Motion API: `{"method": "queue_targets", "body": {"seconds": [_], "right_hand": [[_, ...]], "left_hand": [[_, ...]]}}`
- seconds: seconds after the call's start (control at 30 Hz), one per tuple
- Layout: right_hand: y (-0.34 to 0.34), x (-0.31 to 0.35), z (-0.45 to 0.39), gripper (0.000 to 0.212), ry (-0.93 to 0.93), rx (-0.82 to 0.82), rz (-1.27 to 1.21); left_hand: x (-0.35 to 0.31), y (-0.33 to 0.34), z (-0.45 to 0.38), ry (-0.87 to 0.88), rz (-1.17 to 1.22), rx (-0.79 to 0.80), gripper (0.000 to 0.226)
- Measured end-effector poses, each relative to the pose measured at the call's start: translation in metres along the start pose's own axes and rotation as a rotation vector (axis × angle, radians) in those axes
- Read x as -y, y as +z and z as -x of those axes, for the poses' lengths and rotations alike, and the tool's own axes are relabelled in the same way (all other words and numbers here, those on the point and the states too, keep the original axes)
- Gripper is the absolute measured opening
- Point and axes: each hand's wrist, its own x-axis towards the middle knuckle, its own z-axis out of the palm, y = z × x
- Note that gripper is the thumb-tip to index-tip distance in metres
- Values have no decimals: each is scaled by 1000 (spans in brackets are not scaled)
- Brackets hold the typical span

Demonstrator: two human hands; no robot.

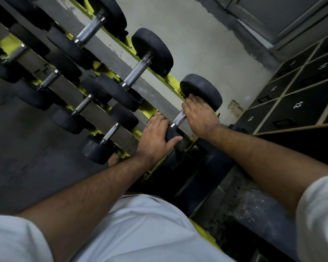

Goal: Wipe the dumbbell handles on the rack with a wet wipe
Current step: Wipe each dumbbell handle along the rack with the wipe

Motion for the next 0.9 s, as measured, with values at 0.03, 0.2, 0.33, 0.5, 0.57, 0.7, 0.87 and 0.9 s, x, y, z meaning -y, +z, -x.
{"method": "queue_targets", "body": {"seconds": [0.03,0.2,0.33,0.5,0.57,0.7,0.87,0.9], "right_hand": [[-2,3,-2,69,38,28,24],[-9,4,-6,68,10,31,3],[-8,5,2,66,53,10,-132],[5,-16,12,57,-121,-118,-407],[7,-20,10,51,-43,-146,-411],[16,4,18,47,-109,-188,-425],[19,-15,10,54,-6,-190,-427],[20,-10,11,58,-1,-183,-426]], "left_hand": [[-1,-1,0,1,9,-5,64],[-1,-7,1,-2,32,3,68],[-4,-5,3,1,23,10,68],[0,-5,2,6,54,-7,60],[0,-2,3,6,46,-17,59],[1,0,2,14,41,-22,59],[1,0,2,12,26,-17,59],[1,0,2,12,27,-16,59]]}}
